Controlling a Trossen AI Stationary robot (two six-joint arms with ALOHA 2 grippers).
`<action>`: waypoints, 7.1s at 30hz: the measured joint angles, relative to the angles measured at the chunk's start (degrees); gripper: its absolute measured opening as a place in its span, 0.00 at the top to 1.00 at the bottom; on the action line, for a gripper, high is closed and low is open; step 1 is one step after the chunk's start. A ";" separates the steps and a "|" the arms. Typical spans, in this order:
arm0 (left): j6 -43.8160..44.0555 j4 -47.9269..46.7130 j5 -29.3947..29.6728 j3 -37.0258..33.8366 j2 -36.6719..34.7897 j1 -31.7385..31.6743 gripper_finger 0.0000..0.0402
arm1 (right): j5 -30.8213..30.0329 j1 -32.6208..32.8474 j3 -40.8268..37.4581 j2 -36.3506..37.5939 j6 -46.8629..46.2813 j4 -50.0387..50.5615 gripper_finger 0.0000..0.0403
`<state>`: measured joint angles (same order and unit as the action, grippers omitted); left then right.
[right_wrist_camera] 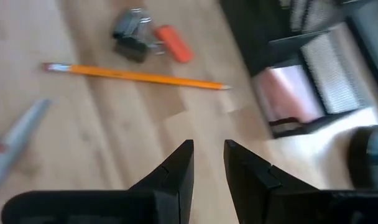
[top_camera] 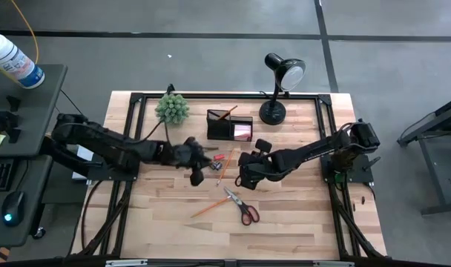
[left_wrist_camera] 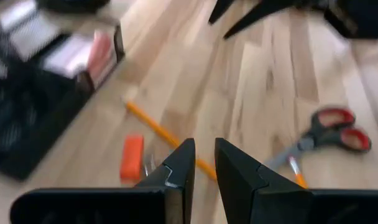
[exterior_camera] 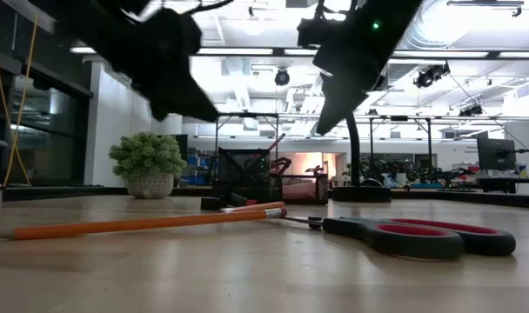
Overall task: Pick and place office supplies into organizer
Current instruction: Put the bottom pencil into the desk organizer
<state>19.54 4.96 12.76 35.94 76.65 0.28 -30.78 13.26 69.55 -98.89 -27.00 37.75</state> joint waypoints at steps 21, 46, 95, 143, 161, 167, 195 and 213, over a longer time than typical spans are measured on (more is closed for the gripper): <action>9.19 -12.08 1.74 -0.02 -1.69 17.33 0.87 | 17.82 -1.40 -1.85 0.00 -6.75 -9.10 0.79; 7.74 3.95 -0.18 7.28 16.76 17.88 0.87 | 8.37 11.65 -4.40 20.48 -11.62 12.88 0.79; 18.04 -33.49 -7.19 37.57 32.27 11.34 0.66 | 3.23 6.60 -45.14 50.84 -3.59 -31.69 0.79; 22.22 -31.10 -10.77 37.71 40.50 9.78 0.73 | 2.01 6.60 -45.19 50.25 -1.62 -32.04 0.79; 19.10 -30.87 -10.52 37.42 38.94 9.85 0.98 | 1.29 6.61 -45.17 50.25 -2.64 -32.02 0.79; 18.13 -31.91 -7.61 37.29 34.97 9.78 0.99 | 0.53 6.61 -45.17 50.25 -2.56 -32.02 0.79; -22.47 -11.58 16.13 37.57 14.22 -4.94 1.00 | 0.06 6.60 -45.14 50.13 -2.97 -32.02 0.79; -31.24 13.35 -2.56 37.46 19.35 -26.04 1.00 | -0.83 6.60 -45.14 50.10 -5.57 -30.32 0.79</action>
<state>-11.70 18.32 10.20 73.41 96.00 -25.76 -31.61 19.86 24.40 -48.80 -32.58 7.43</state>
